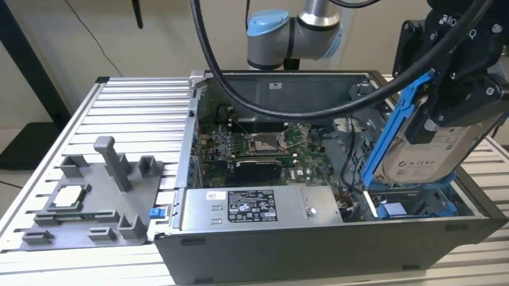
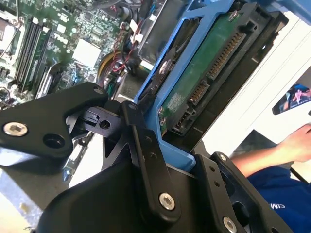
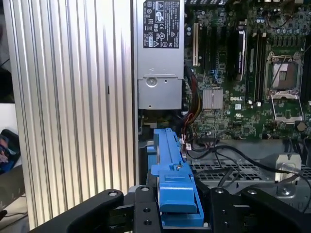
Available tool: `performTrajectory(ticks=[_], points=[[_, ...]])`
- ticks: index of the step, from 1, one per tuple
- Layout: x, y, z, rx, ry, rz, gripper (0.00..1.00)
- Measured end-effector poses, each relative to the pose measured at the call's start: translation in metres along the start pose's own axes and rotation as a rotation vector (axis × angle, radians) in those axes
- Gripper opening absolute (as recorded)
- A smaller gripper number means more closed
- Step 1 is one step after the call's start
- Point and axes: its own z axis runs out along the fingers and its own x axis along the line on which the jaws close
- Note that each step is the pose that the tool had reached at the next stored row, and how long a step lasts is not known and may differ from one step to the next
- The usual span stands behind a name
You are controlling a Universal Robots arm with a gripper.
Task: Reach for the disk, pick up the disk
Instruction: 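Pick up the disk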
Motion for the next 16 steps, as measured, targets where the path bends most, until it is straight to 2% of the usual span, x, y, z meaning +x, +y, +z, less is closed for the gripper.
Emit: performTrajectory(ticks=[9, 16], points=[[0.0006, -0.0125, 0.0068, 0.0, 0.0002, 0.0, 0.0], [0.0005, -0.0184, 0.0161, 0.0, 0.0001, 0.0, 0.0]])
